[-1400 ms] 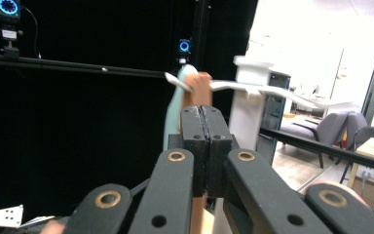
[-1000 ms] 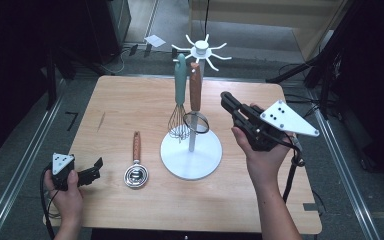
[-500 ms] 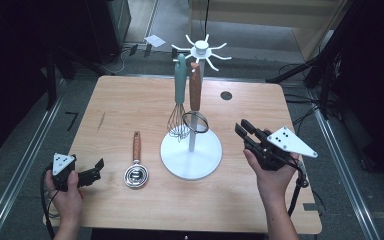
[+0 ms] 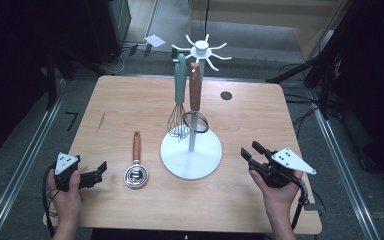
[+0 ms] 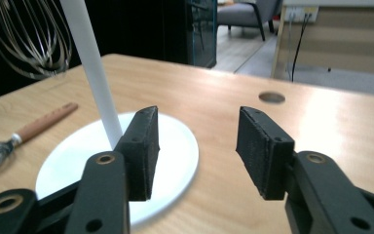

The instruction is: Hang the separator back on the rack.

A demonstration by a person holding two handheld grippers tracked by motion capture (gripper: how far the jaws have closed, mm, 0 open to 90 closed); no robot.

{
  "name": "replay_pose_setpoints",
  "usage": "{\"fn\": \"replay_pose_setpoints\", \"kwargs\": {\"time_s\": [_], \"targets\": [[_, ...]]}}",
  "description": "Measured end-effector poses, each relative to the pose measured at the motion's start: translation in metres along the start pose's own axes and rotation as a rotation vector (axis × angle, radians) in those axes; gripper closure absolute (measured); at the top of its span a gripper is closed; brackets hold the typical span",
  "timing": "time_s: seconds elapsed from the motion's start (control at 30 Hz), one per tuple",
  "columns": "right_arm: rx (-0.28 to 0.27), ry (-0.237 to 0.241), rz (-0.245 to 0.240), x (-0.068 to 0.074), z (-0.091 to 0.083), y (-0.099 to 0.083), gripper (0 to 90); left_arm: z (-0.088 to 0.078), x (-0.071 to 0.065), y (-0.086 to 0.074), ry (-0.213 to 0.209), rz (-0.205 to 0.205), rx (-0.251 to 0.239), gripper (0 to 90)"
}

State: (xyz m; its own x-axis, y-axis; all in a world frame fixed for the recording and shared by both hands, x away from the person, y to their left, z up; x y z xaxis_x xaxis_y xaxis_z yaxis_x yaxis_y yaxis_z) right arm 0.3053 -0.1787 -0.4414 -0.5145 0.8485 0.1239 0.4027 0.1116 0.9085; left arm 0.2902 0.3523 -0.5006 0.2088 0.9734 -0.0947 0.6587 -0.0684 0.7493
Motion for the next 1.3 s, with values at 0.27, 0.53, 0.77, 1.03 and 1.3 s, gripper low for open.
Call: {"fn": "replay_pose_setpoints", "kwargs": {"time_s": [0.27, 0.53, 0.77, 1.03, 1.3], "targets": [[0.090, -0.016, 0.018, -0.009, -0.004, -0.032, 44.1, -0.007, -0.023, -0.003, -0.101, 0.032, 0.007, 0.0], [0.108, -0.025, 0.101, -0.012, -0.011, -0.055, 43.8, 0.002, -0.053, 0.001, -0.224, 0.132, 0.034, 0.0], [0.122, -0.023, 0.098, -0.014, -0.008, -0.058, 46.2, 0.008, -0.060, 0.000, -0.225, 0.124, 0.073, 19.9], [0.150, -0.022, 0.096, -0.013, 0.000, -0.061, 47.3, 0.022, -0.069, 0.003, -0.241, 0.133, 0.140, 51.3], [0.146, -0.014, 0.098, -0.013, -0.001, -0.062, 52.0, 0.027, -0.073, -0.001, -0.276, 0.170, 0.251, 66.7]]}}
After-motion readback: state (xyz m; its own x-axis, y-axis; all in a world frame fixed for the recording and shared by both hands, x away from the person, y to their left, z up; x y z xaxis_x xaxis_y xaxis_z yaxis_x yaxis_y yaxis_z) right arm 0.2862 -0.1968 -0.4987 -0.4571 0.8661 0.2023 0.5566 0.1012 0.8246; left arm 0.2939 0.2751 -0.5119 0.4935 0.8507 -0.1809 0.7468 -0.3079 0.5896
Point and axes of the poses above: each handheld gripper's, and its own axes: z roughly forward along the jaws, y roughly out of its top, x roughly to its left, the point moved 4 cm from there along z, roughly forward along the jaws, and after that the axes turned 9 degrees about x, right-handed, at the moved point
